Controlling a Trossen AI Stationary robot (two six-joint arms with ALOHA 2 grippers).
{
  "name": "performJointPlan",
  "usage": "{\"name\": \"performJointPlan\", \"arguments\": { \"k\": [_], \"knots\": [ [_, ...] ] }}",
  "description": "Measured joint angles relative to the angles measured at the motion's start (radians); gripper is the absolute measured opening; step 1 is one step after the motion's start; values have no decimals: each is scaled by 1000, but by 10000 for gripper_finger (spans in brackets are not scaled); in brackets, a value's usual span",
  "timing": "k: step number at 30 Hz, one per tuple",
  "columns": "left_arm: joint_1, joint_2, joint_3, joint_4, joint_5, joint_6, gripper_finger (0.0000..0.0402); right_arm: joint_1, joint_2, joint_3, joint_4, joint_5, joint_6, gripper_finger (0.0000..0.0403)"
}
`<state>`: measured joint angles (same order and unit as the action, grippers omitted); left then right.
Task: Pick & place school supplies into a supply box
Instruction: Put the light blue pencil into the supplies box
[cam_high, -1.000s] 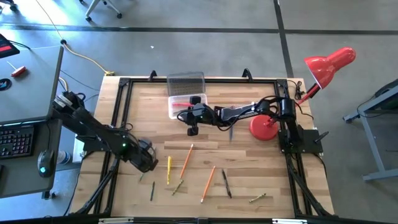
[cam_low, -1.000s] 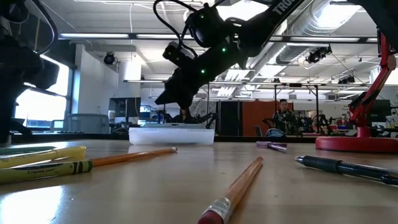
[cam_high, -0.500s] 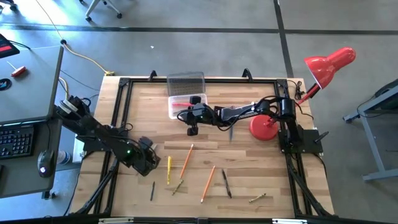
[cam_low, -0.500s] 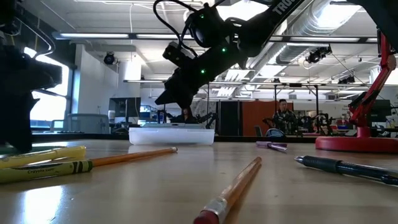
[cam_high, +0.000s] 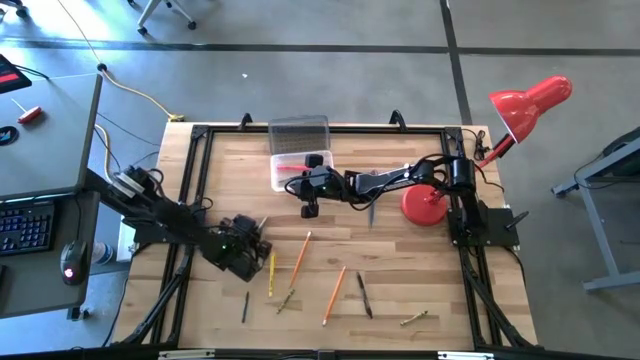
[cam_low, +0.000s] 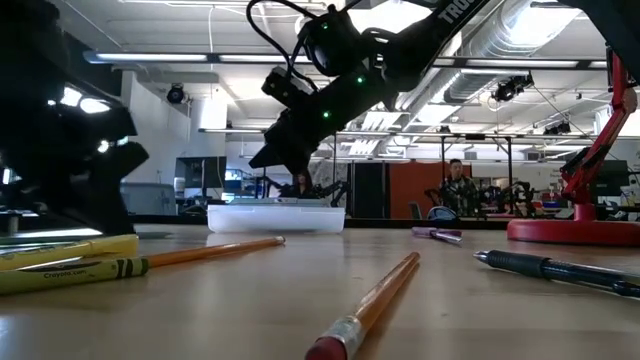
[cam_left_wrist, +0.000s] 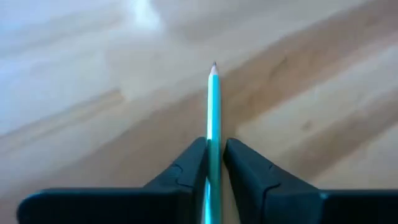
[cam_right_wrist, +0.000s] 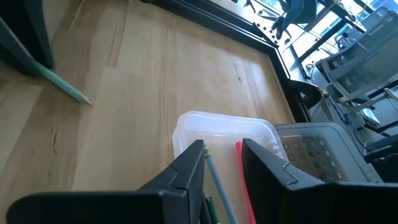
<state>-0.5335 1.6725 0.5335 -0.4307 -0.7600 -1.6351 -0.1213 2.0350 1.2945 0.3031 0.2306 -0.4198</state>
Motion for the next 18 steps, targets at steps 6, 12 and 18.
{"name": "performJointPlan", "arguments": {
  "k": [6,12,18],
  "knots": [
    [11,16,-8,64,-66,3,107,11,0,0,0,2,0,87],
    [17,58,-19,98,-108,-20,74,25,0,0,1,2,-8,87],
    [30,72,-91,283,-190,-40,40,34,0,0,15,7,-6,87]
  ]
}}
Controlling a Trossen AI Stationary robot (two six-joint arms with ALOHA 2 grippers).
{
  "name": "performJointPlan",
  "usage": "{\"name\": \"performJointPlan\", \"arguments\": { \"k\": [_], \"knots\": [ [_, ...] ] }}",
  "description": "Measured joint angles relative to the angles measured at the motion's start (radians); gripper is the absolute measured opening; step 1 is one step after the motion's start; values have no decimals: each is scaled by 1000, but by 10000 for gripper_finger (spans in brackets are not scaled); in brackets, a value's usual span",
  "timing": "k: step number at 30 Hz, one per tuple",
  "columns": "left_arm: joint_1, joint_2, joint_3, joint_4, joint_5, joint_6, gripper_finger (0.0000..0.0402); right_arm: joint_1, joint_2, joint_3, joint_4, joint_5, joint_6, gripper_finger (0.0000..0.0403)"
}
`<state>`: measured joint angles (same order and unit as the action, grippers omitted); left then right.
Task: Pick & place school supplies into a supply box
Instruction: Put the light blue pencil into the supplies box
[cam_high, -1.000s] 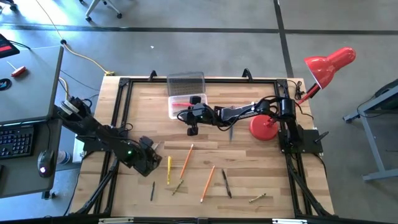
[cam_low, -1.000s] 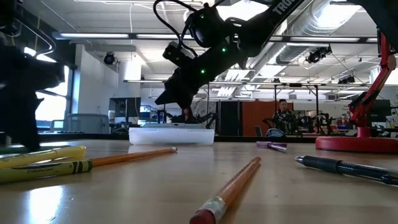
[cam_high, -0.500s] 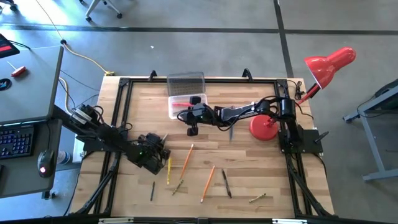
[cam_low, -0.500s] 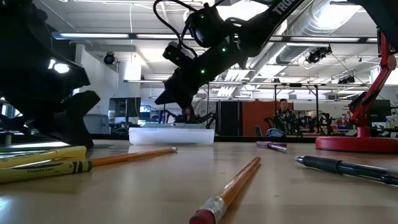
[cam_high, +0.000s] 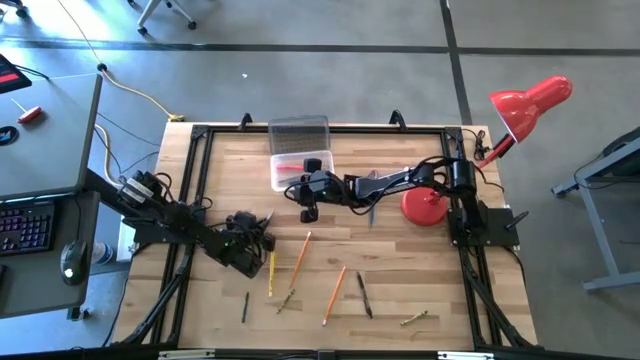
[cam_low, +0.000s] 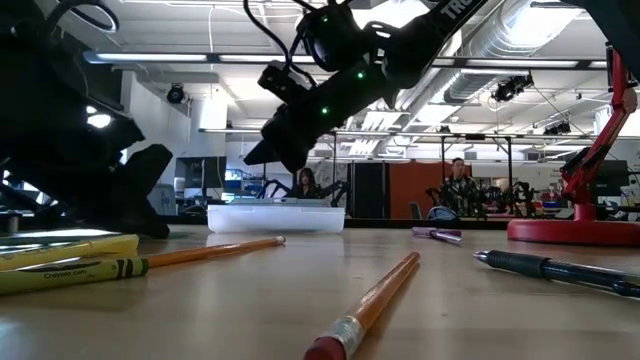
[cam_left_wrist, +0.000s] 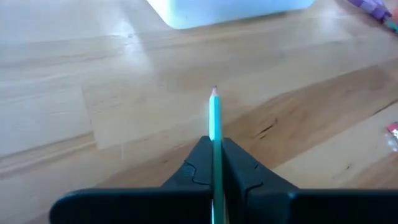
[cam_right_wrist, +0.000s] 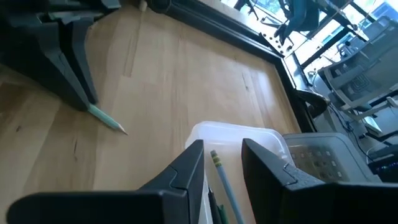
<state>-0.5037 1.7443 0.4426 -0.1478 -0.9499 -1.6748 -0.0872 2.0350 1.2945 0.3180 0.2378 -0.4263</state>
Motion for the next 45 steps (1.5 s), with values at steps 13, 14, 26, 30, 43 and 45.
{"name": "performJointPlan", "arguments": {
  "k": [13,14,26,30,43,45],
  "knots": [
    [21,-237,132,-149,99,276,28,131,-86,0,-14,185,-28,87],
    [36,-261,157,-172,98,335,28,145,-103,0,-35,201,-28,87],
    [452,-311,387,-89,344,1215,28,294,-260,0,-436,154,124,87],
    [627,-253,392,104,607,1410,32,325,-259,0,-562,19,191,87],
    [904,-42,392,395,914,1926,35,354,-249,0,-590,-1,244,87],
    [927,-13,392,388,960,1929,37,349,-249,0,-588,-2,243,87]
  ]
}}
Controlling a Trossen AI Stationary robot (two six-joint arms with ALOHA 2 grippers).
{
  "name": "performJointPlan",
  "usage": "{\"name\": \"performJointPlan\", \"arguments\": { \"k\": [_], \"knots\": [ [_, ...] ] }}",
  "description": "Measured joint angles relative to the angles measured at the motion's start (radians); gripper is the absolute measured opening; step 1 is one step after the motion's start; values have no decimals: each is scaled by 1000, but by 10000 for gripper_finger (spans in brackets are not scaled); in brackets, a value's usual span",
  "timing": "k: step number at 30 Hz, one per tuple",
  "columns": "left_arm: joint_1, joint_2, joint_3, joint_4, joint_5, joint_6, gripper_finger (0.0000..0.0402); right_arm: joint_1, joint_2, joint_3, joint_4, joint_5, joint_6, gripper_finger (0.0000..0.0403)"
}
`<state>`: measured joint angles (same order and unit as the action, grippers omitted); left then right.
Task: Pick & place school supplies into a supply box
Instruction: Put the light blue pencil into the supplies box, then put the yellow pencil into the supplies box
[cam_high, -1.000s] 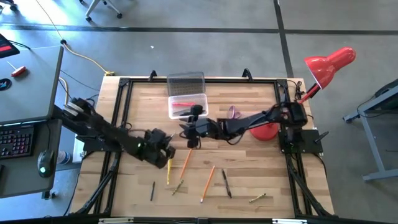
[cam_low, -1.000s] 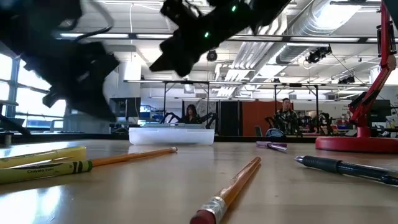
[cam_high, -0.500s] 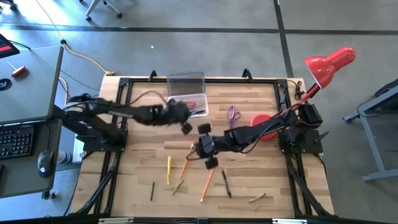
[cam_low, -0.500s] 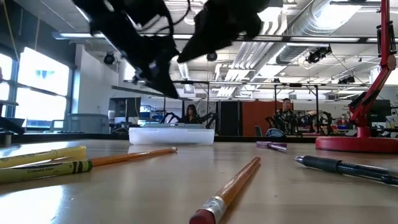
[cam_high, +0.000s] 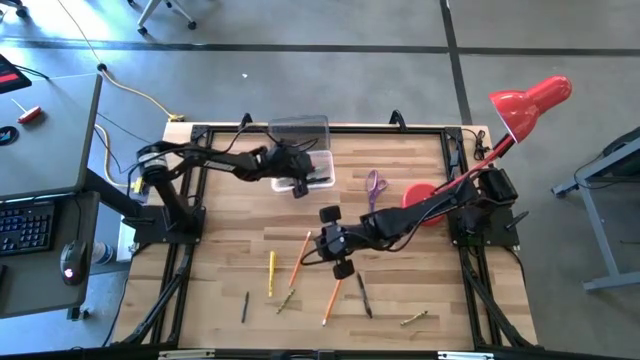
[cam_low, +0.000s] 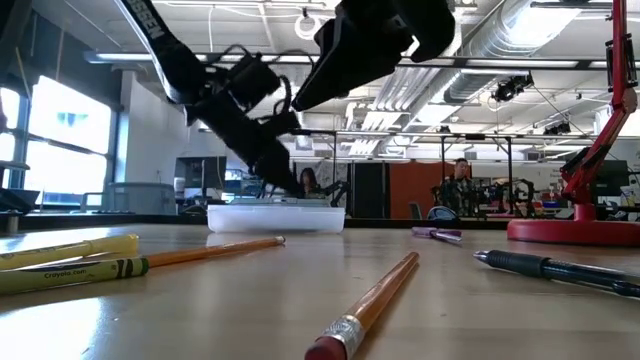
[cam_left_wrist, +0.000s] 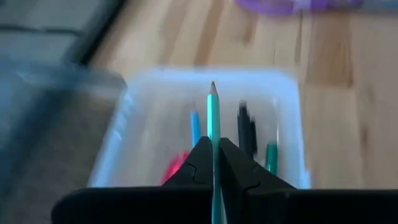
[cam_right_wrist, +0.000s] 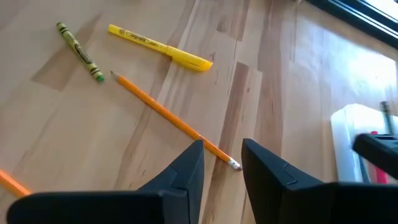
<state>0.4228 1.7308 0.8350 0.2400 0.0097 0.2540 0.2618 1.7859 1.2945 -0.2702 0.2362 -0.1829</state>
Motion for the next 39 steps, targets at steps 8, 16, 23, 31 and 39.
{"name": "performJointPlan", "arguments": {
  "k": [8,16,23,31,39],
  "knots": [
    [23,88,-1,11,21,4,71,-16,32,0,46,-78,-82,87],
    [23,88,2,118,8,3,119,-24,150,0,221,-197,-204,87],
    [22,75,132,-59,6,-6,135,-72,240,0,332,-306,-219,87],
    [22,-39,468,-715,32,27,118,-128,333,0,378,-377,-278,87],
    [22,-243,780,-1190,-4,52,98,-172,372,0,407,-509,-349,87]
  ]
}}
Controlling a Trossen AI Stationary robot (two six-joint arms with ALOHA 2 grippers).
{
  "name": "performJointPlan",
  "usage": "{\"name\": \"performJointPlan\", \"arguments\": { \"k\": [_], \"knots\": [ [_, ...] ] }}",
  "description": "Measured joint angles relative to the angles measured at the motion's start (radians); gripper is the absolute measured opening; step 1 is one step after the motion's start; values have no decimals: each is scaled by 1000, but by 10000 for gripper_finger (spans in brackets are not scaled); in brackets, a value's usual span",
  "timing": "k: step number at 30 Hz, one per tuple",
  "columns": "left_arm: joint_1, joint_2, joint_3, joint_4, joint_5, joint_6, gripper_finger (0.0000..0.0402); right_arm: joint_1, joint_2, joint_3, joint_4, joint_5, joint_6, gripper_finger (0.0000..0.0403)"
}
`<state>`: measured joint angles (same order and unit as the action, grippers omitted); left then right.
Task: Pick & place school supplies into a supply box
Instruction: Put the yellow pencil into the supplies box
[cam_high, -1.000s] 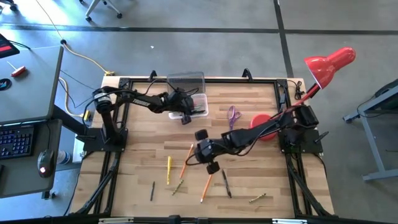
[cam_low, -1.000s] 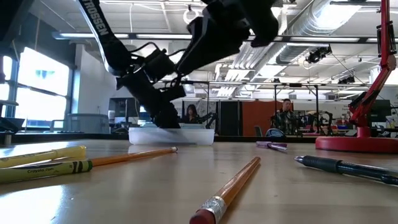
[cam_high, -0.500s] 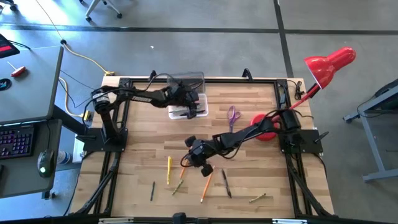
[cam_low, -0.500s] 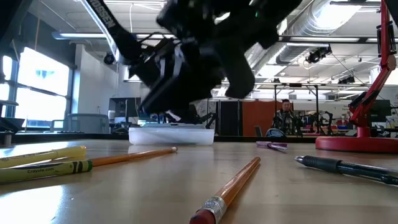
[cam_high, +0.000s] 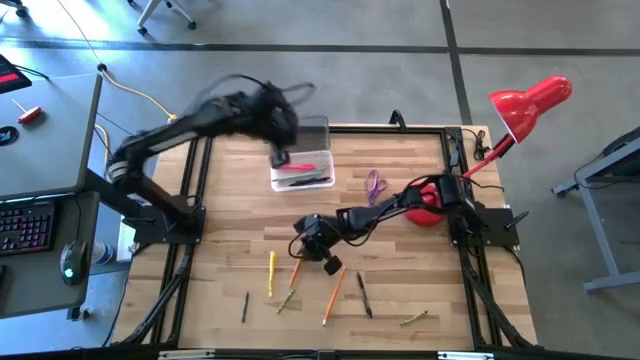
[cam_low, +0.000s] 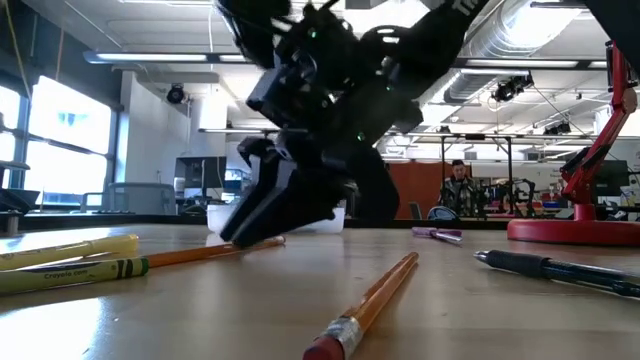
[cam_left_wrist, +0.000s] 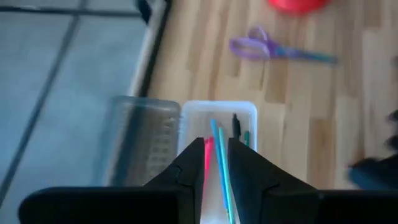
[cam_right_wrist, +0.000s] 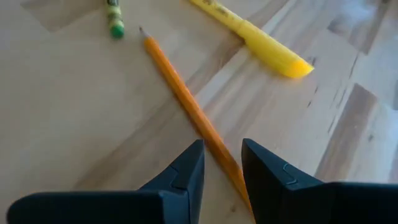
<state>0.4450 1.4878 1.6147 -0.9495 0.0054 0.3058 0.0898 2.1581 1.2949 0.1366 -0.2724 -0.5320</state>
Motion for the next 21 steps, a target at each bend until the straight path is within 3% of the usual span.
{"name": "performJointPlan", "arguments": {
  "k": [7,12,17,21],
  "knots": [
    [-24,-228,108,-116,12,-140,86,-31,54,3,18,-70,-27,80],
    [-84,-377,106,-240,15,-235,78,-33,75,4,14,-96,-30,20],
    [-171,-529,5,-285,11,-383,69,-17,48,1,40,-65,26,15],
    [-223,-647,-145,-274,-60,-480,60,-6,-31,-8,-15,8,34,5]
  ]
}}
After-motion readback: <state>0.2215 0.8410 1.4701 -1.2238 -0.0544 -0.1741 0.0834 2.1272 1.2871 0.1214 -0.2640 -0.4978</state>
